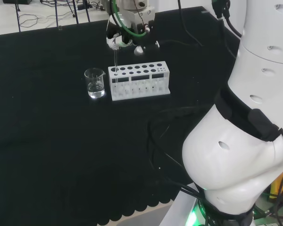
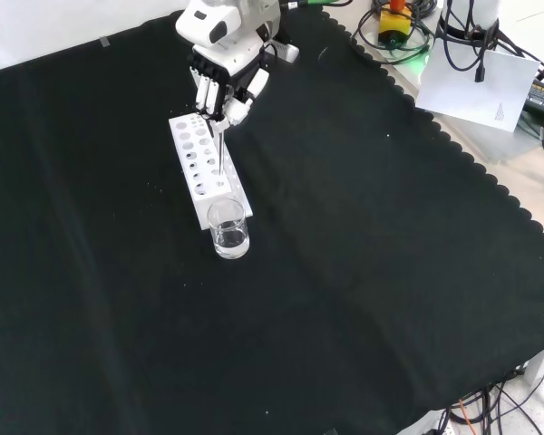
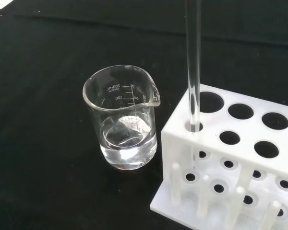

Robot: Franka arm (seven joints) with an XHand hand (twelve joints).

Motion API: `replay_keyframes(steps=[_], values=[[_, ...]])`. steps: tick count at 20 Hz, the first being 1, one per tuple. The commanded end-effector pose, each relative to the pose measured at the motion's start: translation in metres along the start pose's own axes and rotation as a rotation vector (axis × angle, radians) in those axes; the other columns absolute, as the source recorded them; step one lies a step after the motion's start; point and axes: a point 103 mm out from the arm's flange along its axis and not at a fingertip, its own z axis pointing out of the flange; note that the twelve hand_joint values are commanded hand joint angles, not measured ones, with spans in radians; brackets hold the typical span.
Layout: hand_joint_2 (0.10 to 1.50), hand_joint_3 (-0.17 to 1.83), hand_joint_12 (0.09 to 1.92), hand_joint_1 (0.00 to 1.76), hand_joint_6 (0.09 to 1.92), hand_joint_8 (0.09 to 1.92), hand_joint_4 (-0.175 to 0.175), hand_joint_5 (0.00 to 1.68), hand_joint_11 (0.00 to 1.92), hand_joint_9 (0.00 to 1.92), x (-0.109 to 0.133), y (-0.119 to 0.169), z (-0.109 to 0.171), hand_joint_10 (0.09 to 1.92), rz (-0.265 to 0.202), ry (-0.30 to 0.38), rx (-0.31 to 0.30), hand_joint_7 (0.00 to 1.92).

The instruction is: Put the glass rod back on the white test tube rack.

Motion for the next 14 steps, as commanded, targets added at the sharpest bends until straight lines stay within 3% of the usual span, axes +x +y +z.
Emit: replay_keyframes(steps=[1, 4, 7, 9, 11, 14], values=[[1.18, -0.17, 0.93, 1.29, 0.58, 1.28, -0.175, 1.07, 1.59, 1.52, 0.0025, 0.0023, 0.0036, 1.17, -0.001, -0.007, 0.011, 1.02], [1.18, -0.17, 0.93, 1.29, 0.59, 1.28, -0.175, 1.07, 1.59, 1.52, 0.0036, 0.0040, 0.0083, 1.17, 0.001, 0.002, 0.033, 1.03], [1.18, -0.17, 0.93, 1.29, 0.62, 1.25, -0.175, 1.06, 1.61, 1.54, 0.0000, 0.0059, 0.0085, 1.16, 0.011, 0.052, 0.071, 1.04], [1.17, -0.17, 0.94, 1.29, 0.68, 1.19, -0.175, 1.03, 1.64, 1.59, -0.0005, 0.0064, 0.0084, 1.14, 0.014, 0.041, 0.093, 1.07], [1.14, -0.17, 1.04, 1.36, 0.90, 0.99, -0.175, 0.84, 1.67, 1.66, 0.0020, 0.0086, 0.0071, 1.15, 0.002, 0.027, 0.147, 1.09], [1.01, -0.17, 1.15, 1.48, 1.04, 1.03, -0.175, 0.57, 1.66, 1.66, 0.0025, 0.0087, 0.0073, 1.20, -0.007, 0.035, 0.179, 0.81]])
